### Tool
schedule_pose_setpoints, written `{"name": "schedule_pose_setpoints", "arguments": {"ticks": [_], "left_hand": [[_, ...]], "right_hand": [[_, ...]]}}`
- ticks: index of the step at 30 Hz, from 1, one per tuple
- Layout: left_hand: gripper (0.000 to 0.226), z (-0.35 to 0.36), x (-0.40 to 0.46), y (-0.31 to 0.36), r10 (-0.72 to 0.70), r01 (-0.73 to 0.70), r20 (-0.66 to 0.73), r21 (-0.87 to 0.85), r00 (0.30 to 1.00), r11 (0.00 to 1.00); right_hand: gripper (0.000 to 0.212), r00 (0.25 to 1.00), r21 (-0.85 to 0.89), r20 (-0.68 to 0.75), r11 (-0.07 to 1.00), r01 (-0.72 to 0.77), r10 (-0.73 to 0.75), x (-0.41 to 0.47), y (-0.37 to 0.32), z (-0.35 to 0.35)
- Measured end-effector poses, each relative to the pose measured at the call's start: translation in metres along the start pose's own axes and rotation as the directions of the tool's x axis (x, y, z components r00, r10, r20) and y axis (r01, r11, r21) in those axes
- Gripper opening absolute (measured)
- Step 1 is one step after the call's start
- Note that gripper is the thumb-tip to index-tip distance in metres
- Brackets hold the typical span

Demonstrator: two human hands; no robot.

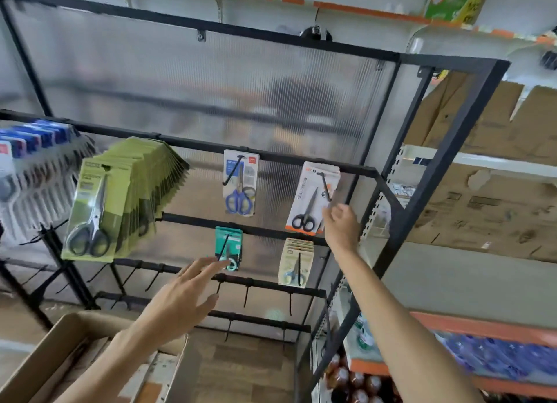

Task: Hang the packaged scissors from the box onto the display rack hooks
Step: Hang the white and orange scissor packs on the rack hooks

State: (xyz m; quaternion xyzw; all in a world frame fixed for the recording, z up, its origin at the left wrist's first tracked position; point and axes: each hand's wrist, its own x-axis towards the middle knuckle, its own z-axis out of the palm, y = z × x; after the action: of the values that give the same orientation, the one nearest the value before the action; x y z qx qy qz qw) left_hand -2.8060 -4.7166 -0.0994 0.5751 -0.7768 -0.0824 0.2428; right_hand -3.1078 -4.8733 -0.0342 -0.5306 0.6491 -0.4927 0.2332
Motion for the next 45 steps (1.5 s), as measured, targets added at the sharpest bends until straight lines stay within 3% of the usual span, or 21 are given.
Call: {"name": "schedule_pose_setpoints", "arguments": {"ticks": [4,7,11,16,19,26,31,40,42,45], "left_hand": [[0.069,0.043,-0.077,-0.048,-0.186,0.19,0.121,-0.023,0.975,0.981],[0.067,0.076,-0.129,-0.06,-0.281,0.291,0.253,-0.004,0.926,0.957],[0.07,0.101,-0.184,-0.06,-0.39,0.409,0.316,0.007,0.865,0.912],[0.066,0.114,-0.256,-0.059,-0.511,0.561,0.297,-0.112,0.807,0.82],[0.064,0.114,-0.291,-0.06,-0.581,0.634,0.306,-0.104,0.754,0.767],[0.065,0.113,-0.341,-0.073,-0.735,0.811,0.389,-0.061,0.556,0.582],[0.061,0.111,-0.348,-0.104,-0.755,0.851,0.422,-0.083,0.502,0.519],[0.066,0.1,-0.297,-0.208,-0.688,0.823,0.485,-0.138,0.541,0.551],[0.067,0.1,-0.287,-0.232,-0.647,0.791,0.513,-0.111,0.564,0.601],[0.071,0.105,-0.281,-0.265,-0.597,0.668,0.543,0.085,0.591,0.739]], "right_hand": [[0.041,0.941,-0.049,0.338,0.999,0.014,0.003,-0.1,0.077,0.021],[0.049,0.84,-0.244,0.539,0.966,0.088,0.06,-0.17,0.122,0.04],[0.058,0.686,-0.404,0.721,0.864,0.299,0.1,-0.236,0.152,0.064],[0.061,0.495,-0.399,0.855,0.804,0.441,0.153,-0.286,0.158,0.085],[0.061,0.4,-0.38,0.898,0.78,0.497,0.183,-0.306,0.163,0.102],[0.058,0.218,-0.413,0.911,0.806,0.424,0.351,-0.355,0.164,0.148],[0.059,0.14,-0.439,0.895,0.783,0.44,0.423,-0.377,0.157,0.186],[0.061,0.101,-0.499,0.843,0.7,0.511,0.528,-0.376,0.128,0.276],[0.054,0.125,-0.514,0.839,0.696,0.502,0.529,-0.375,0.125,0.295],[0.056,0.118,-0.466,0.875,0.754,0.463,0.469,-0.377,0.125,0.319]]}}
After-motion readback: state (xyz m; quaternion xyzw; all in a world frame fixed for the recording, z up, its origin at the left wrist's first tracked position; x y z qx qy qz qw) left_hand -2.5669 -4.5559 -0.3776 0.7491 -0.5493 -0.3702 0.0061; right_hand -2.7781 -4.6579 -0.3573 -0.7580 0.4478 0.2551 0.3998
